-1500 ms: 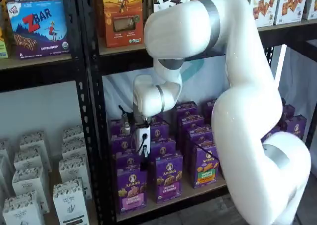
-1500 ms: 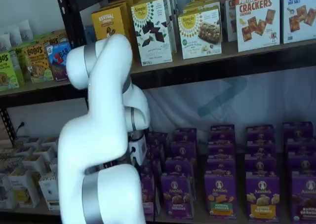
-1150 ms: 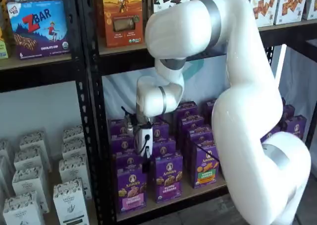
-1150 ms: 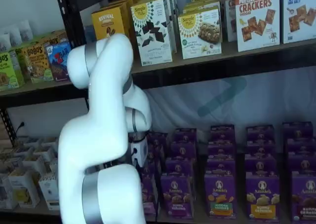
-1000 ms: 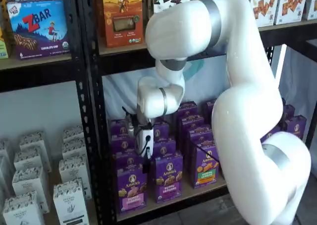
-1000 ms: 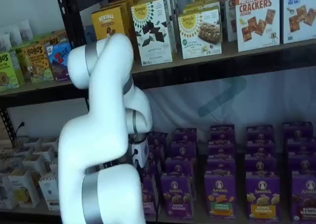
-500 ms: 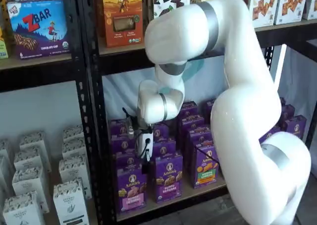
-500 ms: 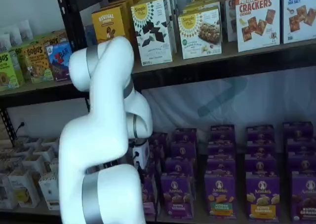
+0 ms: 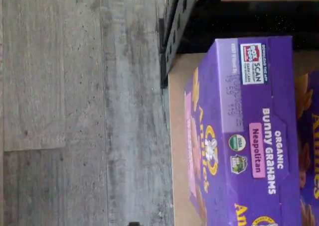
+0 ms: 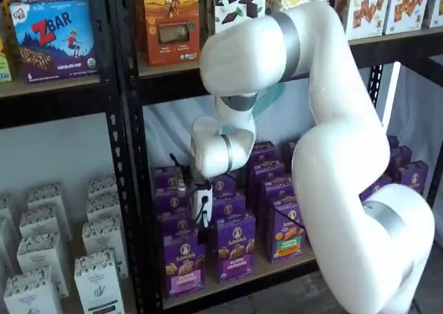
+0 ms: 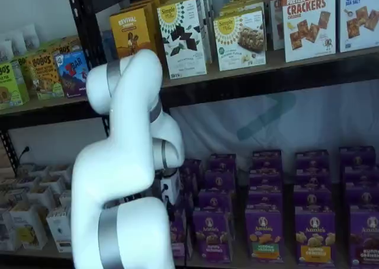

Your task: Pick up the purple box with a pink patch in the middle, on the bottom shelf, the first box from the left

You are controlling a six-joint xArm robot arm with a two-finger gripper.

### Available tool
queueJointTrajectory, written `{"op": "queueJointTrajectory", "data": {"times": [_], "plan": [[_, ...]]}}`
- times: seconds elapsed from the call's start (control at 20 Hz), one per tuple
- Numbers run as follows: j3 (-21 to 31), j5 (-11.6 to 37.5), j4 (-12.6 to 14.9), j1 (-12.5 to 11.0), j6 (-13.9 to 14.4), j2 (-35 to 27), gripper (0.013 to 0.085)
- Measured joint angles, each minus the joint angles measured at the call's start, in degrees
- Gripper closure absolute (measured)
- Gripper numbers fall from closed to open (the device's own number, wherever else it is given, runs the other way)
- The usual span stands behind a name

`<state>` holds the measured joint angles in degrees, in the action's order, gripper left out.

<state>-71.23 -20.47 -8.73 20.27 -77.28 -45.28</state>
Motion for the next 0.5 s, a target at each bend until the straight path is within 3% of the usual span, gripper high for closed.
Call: {"op": "queueJointTrajectory", "data": {"times": [0.5], "plan": [[-3.76, -0.98, 4.47, 0.01, 4.07, -3.27, 0.0130]]}}
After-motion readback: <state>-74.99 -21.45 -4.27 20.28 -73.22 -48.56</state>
